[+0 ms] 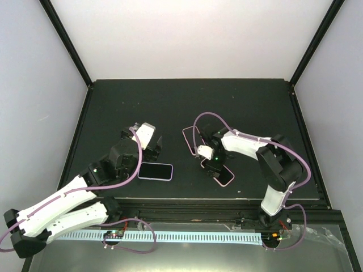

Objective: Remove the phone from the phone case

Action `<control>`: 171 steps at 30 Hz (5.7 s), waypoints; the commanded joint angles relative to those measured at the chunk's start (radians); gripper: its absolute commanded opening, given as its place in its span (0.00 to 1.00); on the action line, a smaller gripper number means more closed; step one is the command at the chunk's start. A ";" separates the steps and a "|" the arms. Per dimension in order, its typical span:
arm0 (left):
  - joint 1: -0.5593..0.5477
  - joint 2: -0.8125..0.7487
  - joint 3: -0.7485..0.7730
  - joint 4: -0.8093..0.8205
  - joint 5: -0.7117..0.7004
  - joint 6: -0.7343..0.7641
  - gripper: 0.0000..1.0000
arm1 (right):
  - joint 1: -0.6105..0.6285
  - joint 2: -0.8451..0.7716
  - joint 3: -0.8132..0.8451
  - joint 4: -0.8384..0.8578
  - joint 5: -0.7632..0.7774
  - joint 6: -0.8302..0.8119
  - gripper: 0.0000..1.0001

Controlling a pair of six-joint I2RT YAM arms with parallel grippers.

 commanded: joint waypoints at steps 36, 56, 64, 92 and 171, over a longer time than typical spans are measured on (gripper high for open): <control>0.000 0.011 0.003 0.022 -0.047 -0.008 0.99 | -0.009 -0.447 -0.229 0.155 0.097 0.075 0.49; 0.003 0.222 -0.060 0.380 0.553 -0.556 0.91 | -0.011 -0.905 -0.384 0.520 -0.043 0.339 0.14; -0.055 0.405 0.015 0.550 0.577 -0.591 0.75 | -0.009 -0.926 -0.402 0.535 -0.054 0.361 0.14; -0.065 0.669 0.170 0.668 0.646 -0.683 0.08 | -0.010 -0.943 -0.421 0.573 0.057 0.380 0.14; 0.236 0.207 0.085 0.391 1.473 -0.168 0.11 | -0.017 -0.712 0.008 0.289 -0.910 0.252 0.03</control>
